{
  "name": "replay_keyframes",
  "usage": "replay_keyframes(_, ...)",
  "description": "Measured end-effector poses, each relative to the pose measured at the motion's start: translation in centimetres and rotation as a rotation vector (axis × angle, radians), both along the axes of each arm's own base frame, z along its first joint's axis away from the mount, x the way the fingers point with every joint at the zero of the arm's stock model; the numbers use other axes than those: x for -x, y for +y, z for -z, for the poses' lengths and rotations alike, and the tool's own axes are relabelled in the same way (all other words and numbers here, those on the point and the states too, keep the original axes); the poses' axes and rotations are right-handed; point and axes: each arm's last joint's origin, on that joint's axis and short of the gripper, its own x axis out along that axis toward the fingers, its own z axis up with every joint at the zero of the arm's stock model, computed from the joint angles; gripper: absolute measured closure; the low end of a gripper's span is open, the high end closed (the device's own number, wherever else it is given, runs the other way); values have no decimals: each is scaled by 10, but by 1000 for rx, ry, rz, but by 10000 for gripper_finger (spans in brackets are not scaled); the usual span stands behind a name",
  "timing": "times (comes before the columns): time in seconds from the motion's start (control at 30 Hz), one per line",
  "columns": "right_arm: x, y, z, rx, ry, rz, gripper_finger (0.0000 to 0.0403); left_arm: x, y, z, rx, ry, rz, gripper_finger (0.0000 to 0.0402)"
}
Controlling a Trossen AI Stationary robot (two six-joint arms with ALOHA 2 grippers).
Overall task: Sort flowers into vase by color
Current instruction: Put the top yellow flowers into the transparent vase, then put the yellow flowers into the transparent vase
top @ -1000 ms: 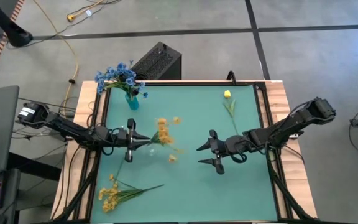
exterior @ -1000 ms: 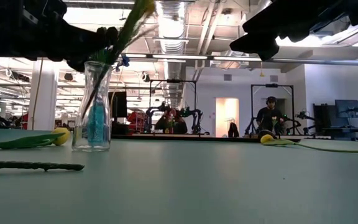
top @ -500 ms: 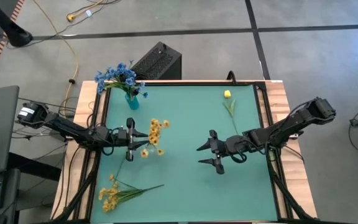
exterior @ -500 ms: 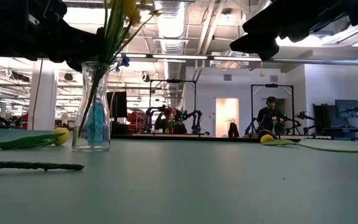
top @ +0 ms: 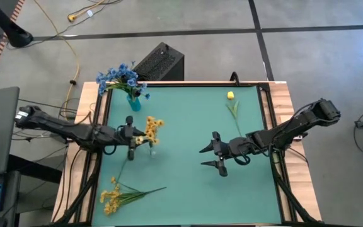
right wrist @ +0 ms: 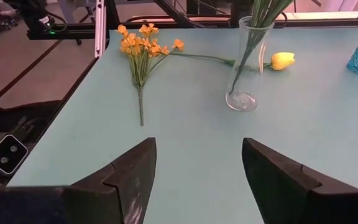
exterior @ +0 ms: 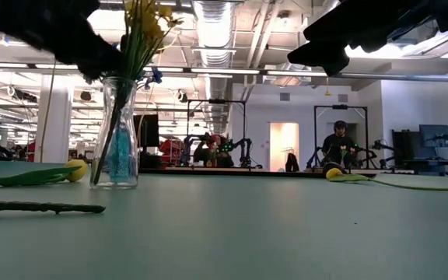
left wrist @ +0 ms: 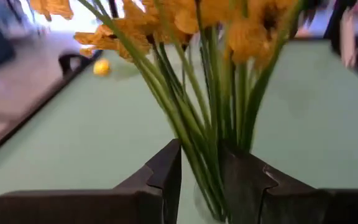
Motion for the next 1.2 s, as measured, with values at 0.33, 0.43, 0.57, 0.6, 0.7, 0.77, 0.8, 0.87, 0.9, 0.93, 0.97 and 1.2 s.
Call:
replay_keyframes(0.33, 0, 0, 0, -7, 0, 2, 139, 2, -2, -58, 161, 368, -45, 307)
replay_keyframes(0.43, 0, 0, 0, -25, 0, 8, 139, 1, -2, -71, 219, 459, -80, 307)
replay_keyframes(0.57, 0, 1, -1, -35, -4, 9, 139, -9, -12, -77, 337, 528, -35, 307)
replay_keyframes(0.6, 0, 1, -1, -45, -4, 13, 139, -12, -16, -76, 371, 551, -10, 307)
replay_keyframes(0.7, 0, 2, -1, -80, -3, 21, 139, -19, -30, -67, 481, 640, 31, 307)
replay_keyframes(0.77, 1, 5, -1, -87, -1, 15, 139, -23, -42, -60, 538, 707, 36, 307)
replay_keyframes(0.8, 2, 6, -1, -88, -1, 8, 139, -25, -48, -56, 558, 737, 37, 307)
replay_keyframes(0.87, 3, 11, -2, -90, -2, -9, 139, -27, -61, -49, 585, 788, 36, 307)
replay_keyframes(0.9, 4, 13, -2, -91, -3, -17, 139, -29, -67, -45, 592, 809, 35, 307)
replay_keyframes(0.93, 5, 15, -2, -97, -4, -25, 139, -30, -74, -41, 593, 828, 36, 307)
replay_keyframes(0.97, 5, 18, -3, -105, -10, -32, 139, -30, -80, -38, 590, 845, 37, 307)
replay_keyframes(1.2, 12, 38, -9, -135, -64, -113, 139, -40, -129, -12, 540, 856, 122, 307)
